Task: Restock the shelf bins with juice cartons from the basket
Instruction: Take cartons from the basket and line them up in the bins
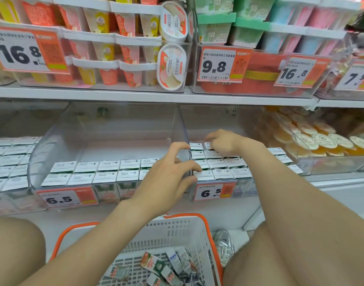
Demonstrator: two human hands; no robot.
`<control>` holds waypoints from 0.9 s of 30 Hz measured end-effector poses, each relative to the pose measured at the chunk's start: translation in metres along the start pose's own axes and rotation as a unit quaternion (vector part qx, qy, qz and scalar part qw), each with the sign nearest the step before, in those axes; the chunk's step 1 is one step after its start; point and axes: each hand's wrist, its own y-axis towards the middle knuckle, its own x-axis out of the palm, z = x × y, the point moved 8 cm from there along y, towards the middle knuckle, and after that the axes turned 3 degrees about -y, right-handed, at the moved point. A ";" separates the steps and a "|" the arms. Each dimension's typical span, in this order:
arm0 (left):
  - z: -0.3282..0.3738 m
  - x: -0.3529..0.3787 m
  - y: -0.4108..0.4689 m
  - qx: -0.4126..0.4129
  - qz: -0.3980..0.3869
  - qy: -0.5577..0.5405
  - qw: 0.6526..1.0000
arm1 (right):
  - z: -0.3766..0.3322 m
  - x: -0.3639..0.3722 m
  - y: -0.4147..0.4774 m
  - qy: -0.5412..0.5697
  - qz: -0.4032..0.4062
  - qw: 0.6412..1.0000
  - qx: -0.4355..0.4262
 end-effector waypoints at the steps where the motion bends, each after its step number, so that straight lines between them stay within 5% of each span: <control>1: 0.000 0.001 -0.001 -0.001 0.000 -0.011 1.000 | -0.001 -0.004 -0.002 0.004 0.022 1.000 0.001; 5: -0.004 -0.006 -0.009 -0.006 0.021 -0.079 0.997 | -0.012 -0.018 -0.025 0.012 0.084 0.996 -0.017; 9: 0.000 -0.028 -0.027 0.015 0.127 -0.027 0.991 | -0.050 -0.029 -0.091 0.026 0.178 0.980 -0.085; 12: 0.009 -0.035 -0.048 0.051 0.135 0.031 0.989 | -0.095 0.002 -0.134 0.030 0.122 0.982 -0.143; 16: -0.011 0.008 -0.078 0.025 -0.049 0.100 0.993 | -0.120 0.090 -0.150 -0.088 -0.082 0.979 -0.166; 20: -0.052 0.079 -0.120 -0.067 -0.293 0.135 0.944 | -0.109 0.174 -0.154 -0.192 -0.223 0.946 -0.138; 27: -0.107 0.170 -0.199 -0.197 -0.425 0.072 0.880 | -0.076 0.287 -0.145 -0.268 -0.314 0.900 -0.140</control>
